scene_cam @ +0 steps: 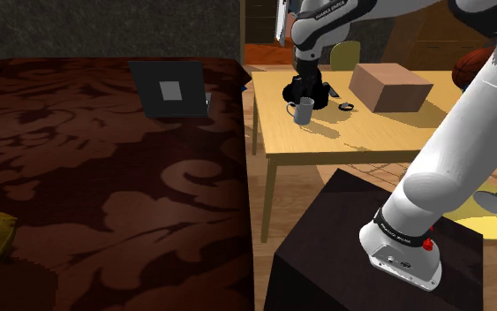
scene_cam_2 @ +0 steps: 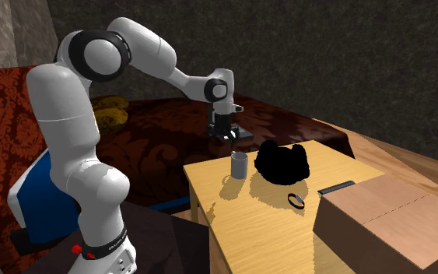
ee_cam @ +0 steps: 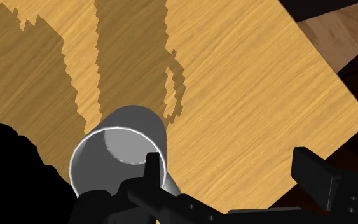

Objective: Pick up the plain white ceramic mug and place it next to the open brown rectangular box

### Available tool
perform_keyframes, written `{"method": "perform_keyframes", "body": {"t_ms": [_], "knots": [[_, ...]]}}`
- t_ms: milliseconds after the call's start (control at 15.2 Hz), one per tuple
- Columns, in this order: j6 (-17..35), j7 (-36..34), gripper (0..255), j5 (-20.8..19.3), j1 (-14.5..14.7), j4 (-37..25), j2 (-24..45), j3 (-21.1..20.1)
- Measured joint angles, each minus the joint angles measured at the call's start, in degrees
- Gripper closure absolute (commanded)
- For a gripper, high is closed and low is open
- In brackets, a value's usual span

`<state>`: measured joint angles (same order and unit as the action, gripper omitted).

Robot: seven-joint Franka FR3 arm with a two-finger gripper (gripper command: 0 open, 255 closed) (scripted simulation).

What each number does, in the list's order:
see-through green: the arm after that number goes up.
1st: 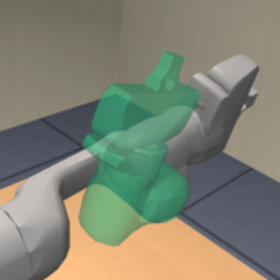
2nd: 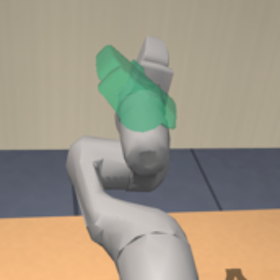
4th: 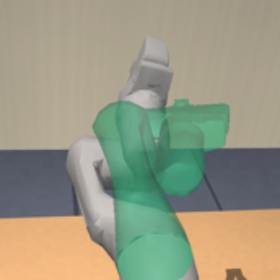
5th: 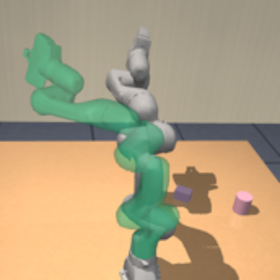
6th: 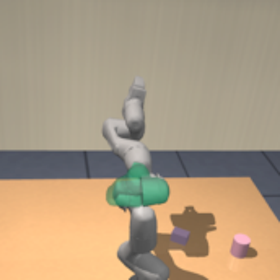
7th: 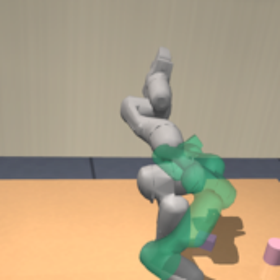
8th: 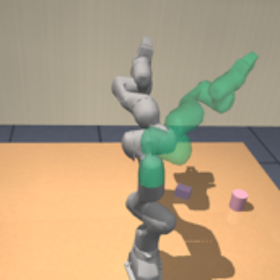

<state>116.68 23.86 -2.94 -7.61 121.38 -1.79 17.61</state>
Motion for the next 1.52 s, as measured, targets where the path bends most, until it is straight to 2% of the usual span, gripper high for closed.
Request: {"method": "perform_keyframes", "body": {"t_ms": [330,792,1188,1254,1518], "knots": [[2.32,5.18,0,3.25,-1.88,-5.44,8.96,1.54],[6.77,6.13,0,4.31,-2.28,-3.50,11.68,1.51],[7.29,6.29,0,4.45,-2.36,-3.33,12.02,1.51],[7.29,6.29,255,4.45,-2.36,-3.33,12.02,1.51],[7.29,6.29,255,4.45,-2.36,-3.34,12.02,1.51]]}}
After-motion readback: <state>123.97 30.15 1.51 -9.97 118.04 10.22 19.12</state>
